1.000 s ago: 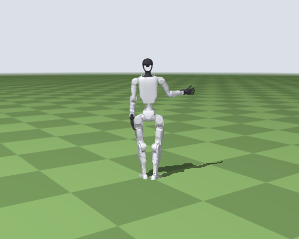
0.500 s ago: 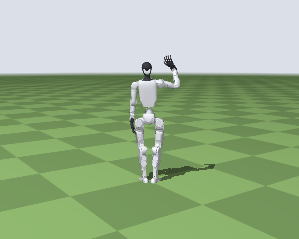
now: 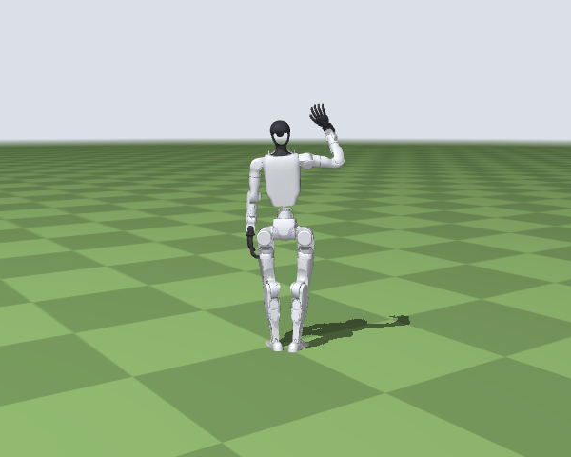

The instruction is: Upper body actions

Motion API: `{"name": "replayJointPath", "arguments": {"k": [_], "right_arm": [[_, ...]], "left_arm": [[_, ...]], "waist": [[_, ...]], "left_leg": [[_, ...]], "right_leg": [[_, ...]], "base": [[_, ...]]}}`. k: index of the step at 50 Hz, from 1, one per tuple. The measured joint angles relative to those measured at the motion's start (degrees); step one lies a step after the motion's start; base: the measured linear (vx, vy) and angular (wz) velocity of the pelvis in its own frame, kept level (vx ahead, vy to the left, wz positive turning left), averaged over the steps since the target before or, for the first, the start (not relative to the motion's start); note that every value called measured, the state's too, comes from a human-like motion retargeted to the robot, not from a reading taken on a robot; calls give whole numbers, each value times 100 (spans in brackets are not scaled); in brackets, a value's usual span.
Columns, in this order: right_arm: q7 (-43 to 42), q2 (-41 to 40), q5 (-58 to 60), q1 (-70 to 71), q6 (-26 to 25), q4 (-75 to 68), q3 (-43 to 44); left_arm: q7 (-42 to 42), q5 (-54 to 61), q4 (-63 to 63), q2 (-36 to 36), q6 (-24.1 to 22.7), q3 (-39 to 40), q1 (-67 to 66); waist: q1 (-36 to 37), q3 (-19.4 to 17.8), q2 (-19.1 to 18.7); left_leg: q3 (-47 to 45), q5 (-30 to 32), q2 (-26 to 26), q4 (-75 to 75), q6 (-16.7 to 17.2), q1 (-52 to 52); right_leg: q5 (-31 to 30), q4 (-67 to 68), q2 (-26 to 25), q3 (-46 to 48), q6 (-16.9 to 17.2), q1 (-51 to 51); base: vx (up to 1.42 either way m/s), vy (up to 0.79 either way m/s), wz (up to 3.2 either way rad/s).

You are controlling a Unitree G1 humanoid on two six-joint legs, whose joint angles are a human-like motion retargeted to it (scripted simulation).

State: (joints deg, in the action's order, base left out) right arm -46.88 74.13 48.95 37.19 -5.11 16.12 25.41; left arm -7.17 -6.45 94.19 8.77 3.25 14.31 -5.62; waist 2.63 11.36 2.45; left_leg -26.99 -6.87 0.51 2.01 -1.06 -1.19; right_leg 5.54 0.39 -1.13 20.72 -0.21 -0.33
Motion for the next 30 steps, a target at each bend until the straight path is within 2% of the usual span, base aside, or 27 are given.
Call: {"name": "replayJointPath", "arguments": {"k": [3,5,7,13,17,20,22,24,25,27,30], "right_arm": [[-930,114,745,-6,383,342,-37],[-1290,81,494,1,829,61,-117],[-1214,-6,71,-22,991,-518,-110],[-609,-277,-1232,56,621,-2845,86],[208,-538,-2863,543,201,-4376,145],[995,-801,-4639,856,-1,-4791,169],[1413,-992,-5836,918,338,-4485,125],[1245,-1160,-6369,916,1064,-3888,12],[902,-1214,-6378,896,1468,-3546,-65],[69,-1058,-5321,779,1848,-2839,-189],[-522,-508,-3279,492,1441,-1788,-167]], "left_arm": [[2,22,-57,0,2,-37,46],[-2,26,-109,-12,0,-55,103],[-25,22,-193,-46,-15,-63,175],[-111,12,-448,-109,-129,-174,358],[-92,-25,-468,-61,-173,-245,396],[-91,-40,-356,-45,-155,-228,412],[-115,-15,-258,-60,-134,-197,392],[-139,13,-159,-74,-112,-160,343],[-149,20,-111,-77,-99,-143,315],[-145,-15,-32,-71,-70,-119,257],[-94,-86,57,-58,-39,-141,188]], "waist": [[22,-12,19],[50,-21,34],[67,-42,48],[122,-89,134],[162,-85,201],[178,-84,189],[168,-80,139],[132,-66,69],[113,-60,34],[95,-60,-19],[118,-71,-66]], "left_leg": [[-30,2,3,-6,3,20],[-36,5,3,-8,1,30],[-5,12,1,-3,-6,27],[182,45,-21,42,-22,-49],[245,53,-20,75,-25,-89],[261,56,-15,81,-28,-95],[257,54,-16,77,-32,-100],[237,50,-18,70,-34,-106],[222,48,-18,66,-34,-108],[179,42,-24,56,-32,-103],[116,35,-40,39,-28,-87]], "right_leg": [[-9,7,1,-24,-2,-1],[-12,11,-1,-32,-3,6],[-9,10,4,-7,0,22],[10,-18,48,149,30,73],[16,-35,62,205,43,96],[16,-33,67,215,52,100],[15,-30,65,211,53,88],[11,-25,64,194,53,63],[8,-23,64,182,53,50],[-2,-14,71,145,52,22],[-20,-2,89,92,52,-14]], "base": [[0,0,0],[0,0,0],[0,0,0],[1,-1,27],[0,-1,5],[0,0,0],[0,0,0],[-2,3,-5],[-4,6,-15],[-4,5,-18],[-2,2,-12]]}}
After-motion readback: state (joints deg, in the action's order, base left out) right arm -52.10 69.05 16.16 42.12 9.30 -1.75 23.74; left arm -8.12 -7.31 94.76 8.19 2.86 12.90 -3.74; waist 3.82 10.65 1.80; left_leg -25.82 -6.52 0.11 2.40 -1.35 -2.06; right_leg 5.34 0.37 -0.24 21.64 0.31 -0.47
